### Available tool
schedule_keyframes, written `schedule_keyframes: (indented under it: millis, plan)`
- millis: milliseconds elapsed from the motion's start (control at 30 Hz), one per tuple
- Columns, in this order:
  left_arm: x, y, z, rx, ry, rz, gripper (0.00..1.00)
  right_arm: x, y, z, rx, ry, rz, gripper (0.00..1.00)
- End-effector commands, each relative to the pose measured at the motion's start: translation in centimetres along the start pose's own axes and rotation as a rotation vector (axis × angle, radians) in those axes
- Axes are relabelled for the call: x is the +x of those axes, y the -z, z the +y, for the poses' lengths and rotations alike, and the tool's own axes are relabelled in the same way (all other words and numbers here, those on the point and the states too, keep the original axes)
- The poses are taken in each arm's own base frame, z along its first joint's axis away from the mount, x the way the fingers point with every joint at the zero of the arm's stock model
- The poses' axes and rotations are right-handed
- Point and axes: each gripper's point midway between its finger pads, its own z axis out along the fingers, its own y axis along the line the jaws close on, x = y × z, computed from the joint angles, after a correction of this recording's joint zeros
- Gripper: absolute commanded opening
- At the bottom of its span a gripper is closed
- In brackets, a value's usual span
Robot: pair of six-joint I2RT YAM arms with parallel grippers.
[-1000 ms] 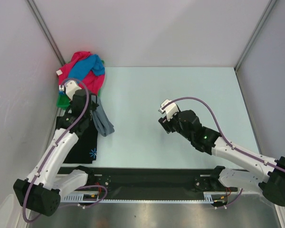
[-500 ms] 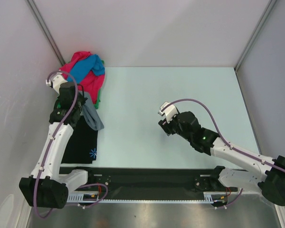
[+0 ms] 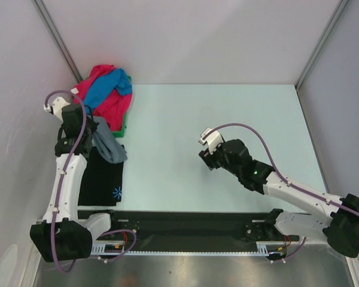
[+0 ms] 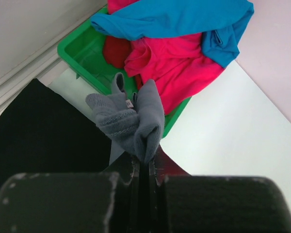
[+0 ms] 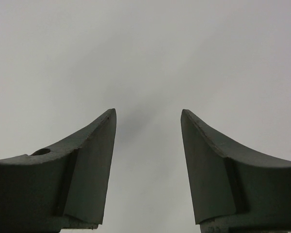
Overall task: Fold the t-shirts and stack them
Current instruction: Neatly place the folded tshirt to the corner
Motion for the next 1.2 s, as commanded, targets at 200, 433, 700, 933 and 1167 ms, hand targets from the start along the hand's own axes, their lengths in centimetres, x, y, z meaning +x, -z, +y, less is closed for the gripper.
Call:
schedule_keyframes:
  millis: [200,433,700,933,1167]
  plan:
    - [-0.7,-0.1,2.8,-0.053,0.146,-0.054,0.00,-1.1,-0.4,-0.2,-0.009,-0.024,-0.052,0.60]
    - [1.0,0.3,7.0,-0.194,0.255,-0.055,0.00,-1.1,-0.4,0.1,-0.029,-0.030,-0.049,0.61]
    - [2.8,1.6,11.0,-0.333,0.360,-0.063,0.00,-1.5,-0.9,1.3,-0.081,-0.064,-0.055,0.61]
    - [6.3,2.4,13.8,-0.418,0.461,-0.048,0.00,-3.4,-3.3,6.1,-0.200,-0.160,-0.059,0.61]
    - [8.8,3.1,15.7,-0.458,0.584,-0.041,0.00,-3.9,-4.2,11.1,-0.351,-0.207,-0.055,0.61]
